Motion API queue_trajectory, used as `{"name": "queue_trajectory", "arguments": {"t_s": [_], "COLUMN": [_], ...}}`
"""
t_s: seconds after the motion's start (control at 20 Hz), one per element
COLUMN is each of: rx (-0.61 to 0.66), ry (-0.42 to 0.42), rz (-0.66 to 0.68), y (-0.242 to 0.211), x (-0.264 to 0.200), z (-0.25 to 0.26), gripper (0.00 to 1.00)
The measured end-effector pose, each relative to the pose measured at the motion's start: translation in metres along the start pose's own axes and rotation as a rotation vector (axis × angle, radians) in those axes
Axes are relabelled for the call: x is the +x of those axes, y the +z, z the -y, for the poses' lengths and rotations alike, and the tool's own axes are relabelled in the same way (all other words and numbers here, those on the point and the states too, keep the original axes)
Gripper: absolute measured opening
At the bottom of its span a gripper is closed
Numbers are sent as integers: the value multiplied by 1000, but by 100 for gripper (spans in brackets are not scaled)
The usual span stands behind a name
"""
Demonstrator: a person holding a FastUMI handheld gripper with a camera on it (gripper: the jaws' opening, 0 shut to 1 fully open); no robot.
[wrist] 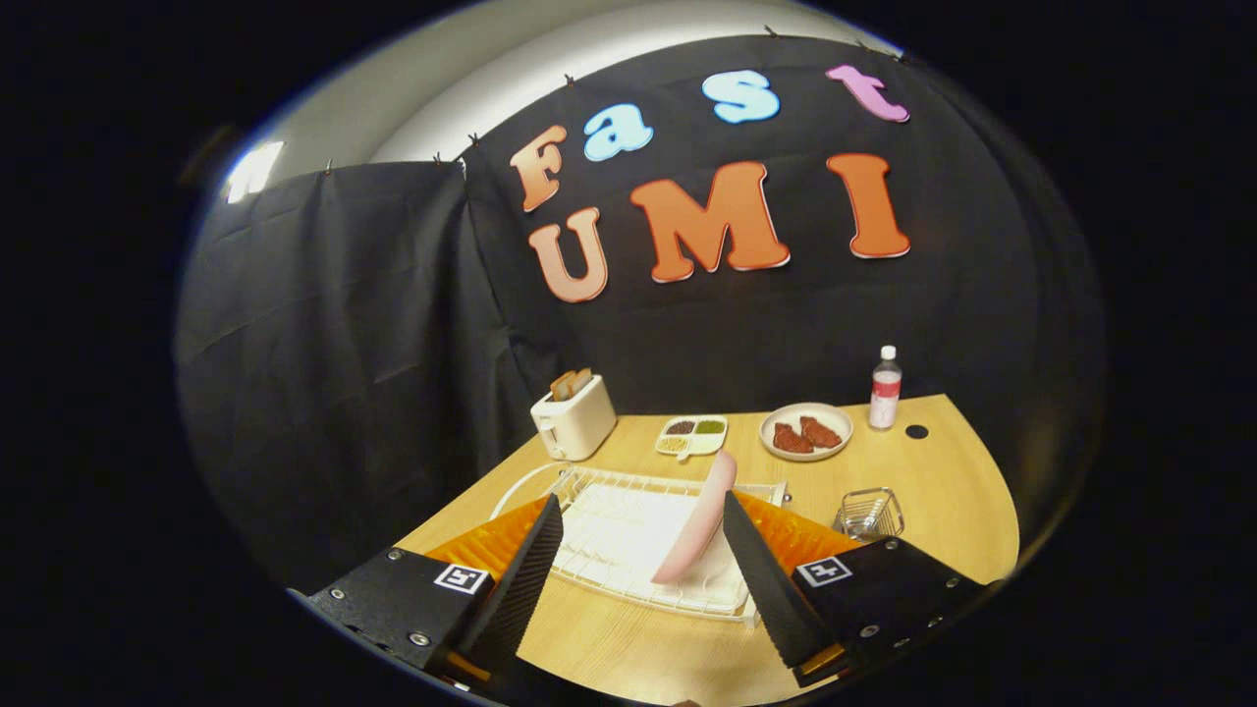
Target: Take the plate from the dish rack, then take the spoon from the basket and place it into the plate.
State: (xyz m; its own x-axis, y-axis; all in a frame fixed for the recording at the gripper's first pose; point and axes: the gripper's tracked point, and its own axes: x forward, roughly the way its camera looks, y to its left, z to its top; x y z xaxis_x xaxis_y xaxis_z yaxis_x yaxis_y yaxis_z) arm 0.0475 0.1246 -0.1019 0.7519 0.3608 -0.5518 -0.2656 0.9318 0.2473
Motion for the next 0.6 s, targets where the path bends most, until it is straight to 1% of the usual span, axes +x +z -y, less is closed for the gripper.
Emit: {"name": "queue_trajectory", "arguments": {"t_s": [0.15, 0.4, 0.45, 0.5, 0.6], "rx": [8, 46, 60, 69, 65], "ry": [-63, -121, -120, -117, -149], "rz": [-136, -291, -330, -350, -376], "y": [-15, -24, -27, -28, -28], "x": [18, 42, 48, 53, 62], "z": [18, 33, 33, 32, 40], "gripper": [97, 94, 94, 91, 86]}}
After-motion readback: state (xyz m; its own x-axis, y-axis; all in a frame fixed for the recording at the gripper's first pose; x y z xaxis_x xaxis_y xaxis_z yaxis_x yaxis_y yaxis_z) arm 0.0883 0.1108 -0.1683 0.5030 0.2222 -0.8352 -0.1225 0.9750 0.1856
